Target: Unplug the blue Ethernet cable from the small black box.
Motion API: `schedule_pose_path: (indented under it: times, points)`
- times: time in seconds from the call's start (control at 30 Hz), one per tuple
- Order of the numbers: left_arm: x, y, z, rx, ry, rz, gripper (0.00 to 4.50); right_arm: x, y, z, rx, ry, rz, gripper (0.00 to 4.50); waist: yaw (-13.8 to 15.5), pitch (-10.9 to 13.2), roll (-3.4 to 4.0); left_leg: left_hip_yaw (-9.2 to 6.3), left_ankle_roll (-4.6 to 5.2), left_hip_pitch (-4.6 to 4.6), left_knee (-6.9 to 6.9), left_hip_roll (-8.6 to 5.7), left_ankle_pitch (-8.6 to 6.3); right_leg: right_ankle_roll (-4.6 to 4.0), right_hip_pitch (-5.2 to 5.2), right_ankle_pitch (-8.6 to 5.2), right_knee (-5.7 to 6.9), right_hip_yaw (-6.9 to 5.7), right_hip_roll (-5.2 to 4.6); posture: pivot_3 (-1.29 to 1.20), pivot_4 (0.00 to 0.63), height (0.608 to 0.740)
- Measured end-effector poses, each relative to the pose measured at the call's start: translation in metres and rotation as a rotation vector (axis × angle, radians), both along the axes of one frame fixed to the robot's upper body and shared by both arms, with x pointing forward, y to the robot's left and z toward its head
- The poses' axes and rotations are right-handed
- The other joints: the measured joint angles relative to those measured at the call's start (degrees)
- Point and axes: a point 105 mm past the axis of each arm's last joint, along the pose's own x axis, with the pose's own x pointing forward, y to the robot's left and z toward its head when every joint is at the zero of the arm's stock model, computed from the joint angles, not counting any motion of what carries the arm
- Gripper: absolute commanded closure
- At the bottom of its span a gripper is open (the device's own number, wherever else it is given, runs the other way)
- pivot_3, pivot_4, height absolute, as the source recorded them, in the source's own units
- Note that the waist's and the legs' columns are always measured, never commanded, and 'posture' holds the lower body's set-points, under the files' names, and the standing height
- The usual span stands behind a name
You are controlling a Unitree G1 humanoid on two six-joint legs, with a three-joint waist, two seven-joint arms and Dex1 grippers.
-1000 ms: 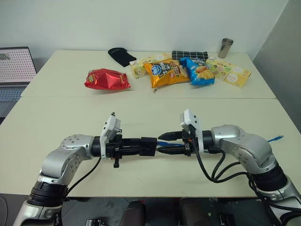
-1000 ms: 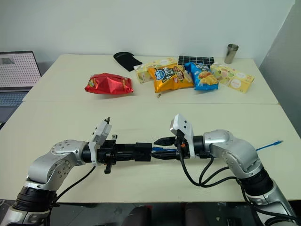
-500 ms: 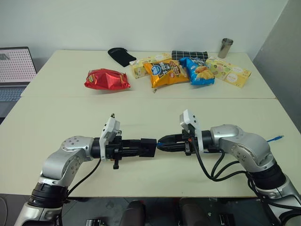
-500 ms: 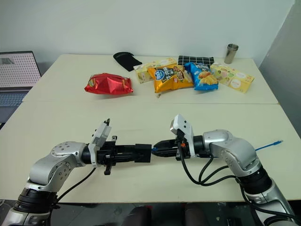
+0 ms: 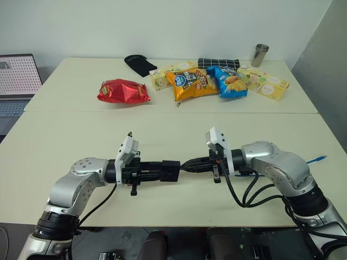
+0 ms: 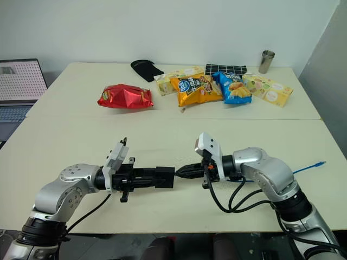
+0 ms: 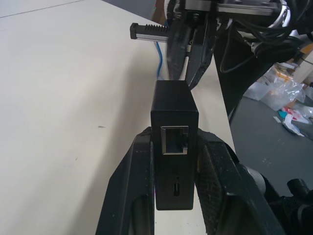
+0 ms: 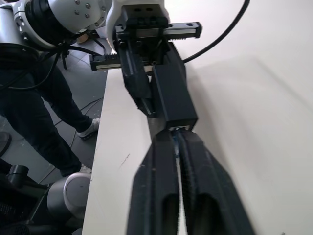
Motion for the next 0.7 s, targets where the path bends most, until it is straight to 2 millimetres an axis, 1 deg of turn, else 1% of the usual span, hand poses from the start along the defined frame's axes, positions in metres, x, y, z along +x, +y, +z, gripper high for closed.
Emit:
schedule_pose_path:
  times: [0.07, 0.1, 0.13, 0.2, 0.3, 0.5, 0.7]
  points:
    - [0.000, 0.000, -0.001, 0.003, -0.008, -0.005, 3.72, 0.003, -0.005, 0.007, 0.029, 0.003, -0.018, 3.08, 0.01, 0.00, 0.00, 0.01, 0.00, 0.00, 0.00, 0.00, 0.00, 0.00, 0.00, 0.00, 0.00, 0.00, 0.00, 0.00, 0.150, 0.740]
    - [0.000, 0.001, -0.002, 0.003, -0.007, -0.005, 3.72, 0.004, -0.008, 0.010, 0.044, 0.010, -0.031, 2.78, 0.02, 0.00, 0.00, 0.00, 0.00, 0.00, 0.00, 0.00, 0.00, 0.00, 0.00, 0.00, 0.00, -0.01, 0.00, 0.00, 0.150, 0.740]
    - [-0.001, 0.001, -0.003, 0.002, -0.003, -0.006, 3.72, 0.005, -0.010, 0.013, 0.057, 0.021, -0.037, 2.65, 0.01, 0.00, 0.00, 0.00, 0.00, 0.00, 0.00, 0.00, 0.00, 0.00, 0.00, 0.00, 0.00, 0.00, 0.00, 0.00, 0.150, 0.740]
    - [-0.002, 0.000, -0.004, -0.002, 0.004, -0.018, 3.72, 0.004, -0.013, 0.013, 0.069, 0.049, -0.049, 2.09, 0.01, 0.00, 0.00, 0.00, 0.00, 0.00, 0.00, -0.01, 0.00, 0.00, 0.00, 0.00, 0.00, 0.00, 0.00, 0.00, 0.150, 0.740]
    - [-0.003, -0.001, -0.004, -0.012, 0.007, -0.026, 3.72, -0.001, -0.011, 0.007, 0.080, 0.108, -0.052, 2.06, -0.01, 0.00, 0.00, 0.01, 0.00, 0.00, -0.01, 0.00, 0.00, 0.00, 0.00, 0.00, 0.01, 0.01, 0.00, 0.00, 0.150, 0.740]
    - [-0.001, -0.005, 0.001, -0.046, 0.017, -0.036, 3.72, -0.006, -0.004, 0.000, 0.104, 0.167, -0.065, 2.06, -0.01, 0.00, 0.00, 0.02, 0.00, 0.00, 0.00, -0.01, 0.00, 0.00, 0.00, 0.00, 0.01, 0.01, 0.01, 0.00, 0.150, 0.740]
    - [0.000, -0.006, 0.000, -0.070, 0.041, -0.026, 3.72, -0.009, -0.002, 0.000, 0.109, 0.183, -0.071, 2.06, -0.01, 0.00, 0.00, 0.01, 0.00, 0.00, 0.00, -0.01, 0.00, 0.00, 0.00, 0.00, 0.01, 0.00, 0.05, 0.00, 0.150, 0.740]
